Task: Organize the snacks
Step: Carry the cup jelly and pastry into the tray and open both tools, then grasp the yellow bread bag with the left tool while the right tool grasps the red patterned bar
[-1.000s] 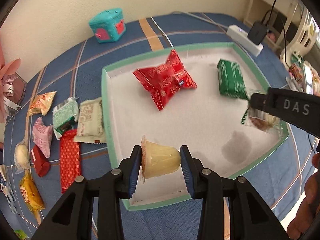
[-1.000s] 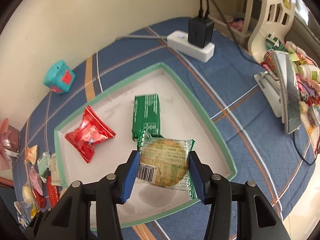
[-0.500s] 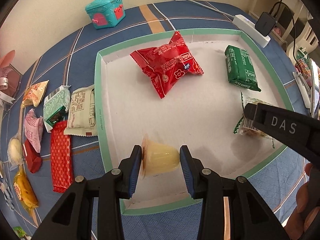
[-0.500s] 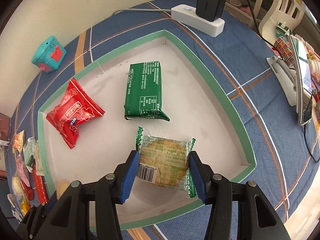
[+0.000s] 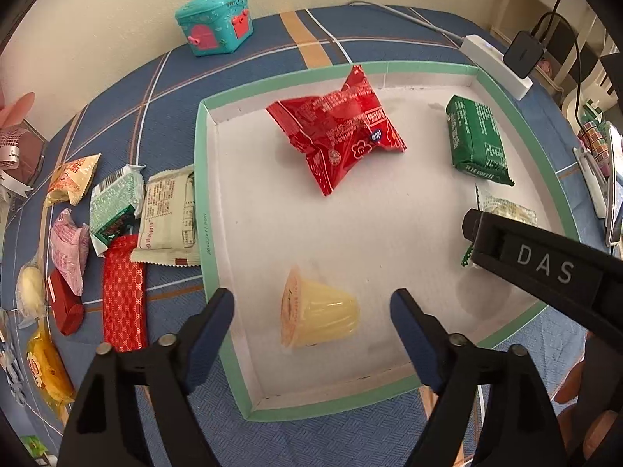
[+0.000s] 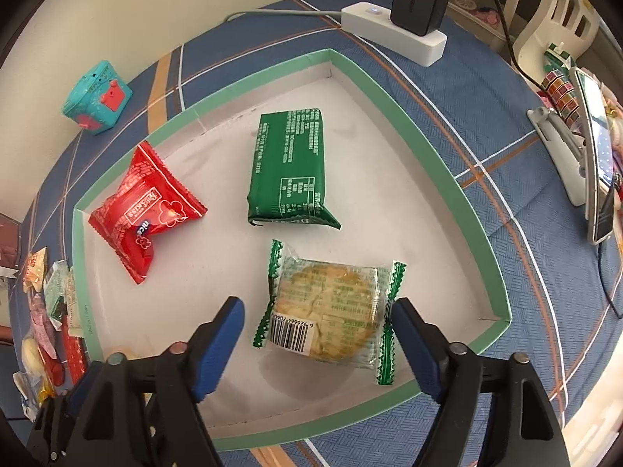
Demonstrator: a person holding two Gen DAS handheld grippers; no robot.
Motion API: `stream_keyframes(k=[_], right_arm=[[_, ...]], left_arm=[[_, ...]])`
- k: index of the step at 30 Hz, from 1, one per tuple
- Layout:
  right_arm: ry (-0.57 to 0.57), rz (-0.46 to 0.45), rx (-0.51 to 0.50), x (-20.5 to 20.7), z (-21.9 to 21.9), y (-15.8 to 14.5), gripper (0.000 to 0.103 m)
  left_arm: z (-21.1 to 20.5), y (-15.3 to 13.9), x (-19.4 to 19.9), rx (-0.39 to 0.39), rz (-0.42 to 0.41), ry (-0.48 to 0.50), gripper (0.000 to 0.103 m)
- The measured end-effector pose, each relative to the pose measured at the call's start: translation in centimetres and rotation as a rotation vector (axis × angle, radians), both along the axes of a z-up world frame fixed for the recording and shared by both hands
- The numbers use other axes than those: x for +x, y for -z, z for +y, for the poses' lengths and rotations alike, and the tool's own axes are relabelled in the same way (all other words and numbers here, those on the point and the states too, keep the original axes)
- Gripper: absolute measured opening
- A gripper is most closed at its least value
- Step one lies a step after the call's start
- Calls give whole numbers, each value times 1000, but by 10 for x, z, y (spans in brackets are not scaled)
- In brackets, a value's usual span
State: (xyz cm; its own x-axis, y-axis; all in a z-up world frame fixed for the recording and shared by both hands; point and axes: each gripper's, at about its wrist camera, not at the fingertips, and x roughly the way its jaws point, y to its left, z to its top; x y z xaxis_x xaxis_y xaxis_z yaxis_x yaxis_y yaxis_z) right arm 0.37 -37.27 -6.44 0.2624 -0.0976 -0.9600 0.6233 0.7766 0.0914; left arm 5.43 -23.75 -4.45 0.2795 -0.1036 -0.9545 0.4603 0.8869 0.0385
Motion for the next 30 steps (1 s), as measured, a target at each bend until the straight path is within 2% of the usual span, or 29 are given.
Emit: stream_keyframes(k=[1, 3, 5, 14, 18, 23, 28, 30], right_arm=[[-1, -5, -4, 0, 0, -1, 86], [3, -21, -14, -1, 1, -4, 99], [10, -40, -26, -3, 1, -8, 103], [29, -76, -33, -8, -5, -18, 103], [19, -83, -39, -11, -5, -24, 103], [-8, -85, -46, -8, 5, -27, 103], [-55, -94, -72, -3, 21, -36, 103], [-82, -102, -83, 0, 29, -41, 103]], left_arm=[[1, -1, 1, -1, -2, -3, 86], [4, -2, 2, -5, -5, -12, 91], [7, -7, 3, -11, -11, -28, 95], [41, -20, 19, -15, -47, -162, 96], [67, -22, 29, -62, -31, -270, 96], [110, -33, 38, -101, -50, -403, 96], [147, -42, 42, -183, -41, -494, 96], [163, -44, 44, -193, -46, -535, 96]])
